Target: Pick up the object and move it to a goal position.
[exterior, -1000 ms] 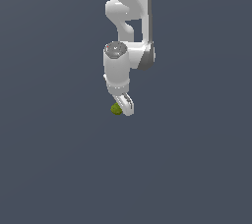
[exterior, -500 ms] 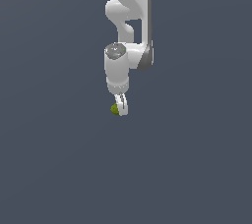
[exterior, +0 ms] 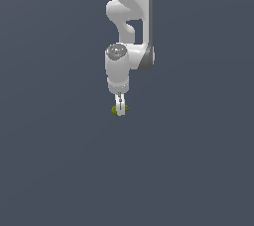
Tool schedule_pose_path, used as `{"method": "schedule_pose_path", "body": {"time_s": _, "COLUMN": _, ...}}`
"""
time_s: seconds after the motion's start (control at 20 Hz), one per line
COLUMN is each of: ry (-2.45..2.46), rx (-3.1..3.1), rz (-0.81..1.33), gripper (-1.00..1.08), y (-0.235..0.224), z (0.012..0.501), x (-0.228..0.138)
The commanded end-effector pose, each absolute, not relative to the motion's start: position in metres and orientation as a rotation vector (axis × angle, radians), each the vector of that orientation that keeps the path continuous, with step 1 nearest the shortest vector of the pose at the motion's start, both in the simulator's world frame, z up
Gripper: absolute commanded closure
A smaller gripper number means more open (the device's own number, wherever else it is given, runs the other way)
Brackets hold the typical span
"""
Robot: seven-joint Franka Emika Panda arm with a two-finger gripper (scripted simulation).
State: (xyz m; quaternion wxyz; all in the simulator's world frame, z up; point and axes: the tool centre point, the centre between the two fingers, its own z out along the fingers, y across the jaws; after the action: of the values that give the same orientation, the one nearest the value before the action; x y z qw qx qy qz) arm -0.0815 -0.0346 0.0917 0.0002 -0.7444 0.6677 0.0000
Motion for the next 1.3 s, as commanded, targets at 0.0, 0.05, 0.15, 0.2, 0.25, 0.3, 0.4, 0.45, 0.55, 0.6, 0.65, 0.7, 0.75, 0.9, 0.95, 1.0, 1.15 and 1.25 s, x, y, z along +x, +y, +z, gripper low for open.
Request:
{"method": "schedule_pose_path", "body": {"time_s": 0.0, "ry": 2.116, "rx": -2.322, "rz": 0.0, "gripper": -0.92, "y": -0.035, "z": 0.091, "x": -0.083}}
{"method": "schedule_pose_path", "body": {"time_s": 0.05, "ry": 2.118, "rx": -2.32, "rz": 0.0, "gripper": -0.92, "y": -0.035, "z": 0.091, "x": -0.083}}
{"method": "schedule_pose_path", "body": {"time_s": 0.15, "ry": 2.114, "rx": -2.324, "rz": 0.0, "gripper": -0.92, "y": -0.035, "z": 0.091, "x": -0.083}}
{"method": "schedule_pose_path", "body": {"time_s": 0.2, "ry": 2.114, "rx": -2.324, "rz": 0.0, "gripper": -0.92, "y": -0.035, "z": 0.091, "x": -0.083}}
{"method": "schedule_pose_path", "body": {"time_s": 0.25, "ry": 2.114, "rx": -2.324, "rz": 0.0, "gripper": -0.92, "y": -0.035, "z": 0.09, "x": -0.083}}
{"method": "schedule_pose_path", "body": {"time_s": 0.3, "ry": 2.114, "rx": -2.324, "rz": 0.0, "gripper": -0.92, "y": -0.035, "z": 0.088, "x": -0.083}}
{"method": "schedule_pose_path", "body": {"time_s": 0.4, "ry": 2.114, "rx": -2.324, "rz": 0.0, "gripper": -0.92, "y": -0.035, "z": 0.083, "x": -0.083}}
{"method": "schedule_pose_path", "body": {"time_s": 0.45, "ry": 2.115, "rx": -2.323, "rz": 0.0, "gripper": -0.92, "y": -0.035, "z": 0.079, "x": -0.083}}
{"method": "schedule_pose_path", "body": {"time_s": 0.55, "ry": 2.117, "rx": -2.322, "rz": 0.0, "gripper": -0.92, "y": -0.035, "z": 0.07, "x": -0.083}}
{"method": "schedule_pose_path", "body": {"time_s": 0.6, "ry": 2.117, "rx": -2.322, "rz": 0.0, "gripper": -0.92, "y": -0.035, "z": 0.065, "x": -0.084}}
{"method": "schedule_pose_path", "body": {"time_s": 0.65, "ry": 2.118, "rx": -2.321, "rz": 0.0, "gripper": -0.92, "y": -0.035, "z": 0.06, "x": -0.084}}
{"method": "schedule_pose_path", "body": {"time_s": 0.7, "ry": 2.119, "rx": -2.32, "rz": 0.0, "gripper": -0.92, "y": -0.035, "z": 0.055, "x": -0.084}}
{"method": "schedule_pose_path", "body": {"time_s": 0.75, "ry": 2.119, "rx": -2.32, "rz": 0.0, "gripper": -0.92, "y": -0.035, "z": 0.051, "x": -0.084}}
{"method": "schedule_pose_path", "body": {"time_s": 0.9, "ry": 2.12, "rx": -2.319, "rz": 0.0, "gripper": -0.92, "y": -0.035, "z": 0.043, "x": -0.084}}
{"method": "schedule_pose_path", "body": {"time_s": 0.95, "ry": 2.12, "rx": -2.319, "rz": 0.0, "gripper": -0.92, "y": -0.035, "z": 0.042, "x": -0.084}}
{"method": "schedule_pose_path", "body": {"time_s": 1.0, "ry": 2.12, "rx": -2.319, "rz": 0.0, "gripper": -0.92, "y": -0.035, "z": 0.041, "x": -0.084}}
{"method": "schedule_pose_path", "body": {"time_s": 1.15, "ry": 2.12, "rx": -2.319, "rz": 0.0, "gripper": 1.08, "y": -0.035, "z": 0.041, "x": -0.084}}
{"method": "schedule_pose_path", "body": {"time_s": 1.25, "ry": 2.12, "rx": -2.319, "rz": 0.0, "gripper": 1.08, "y": -0.035, "z": 0.041, "x": -0.084}}
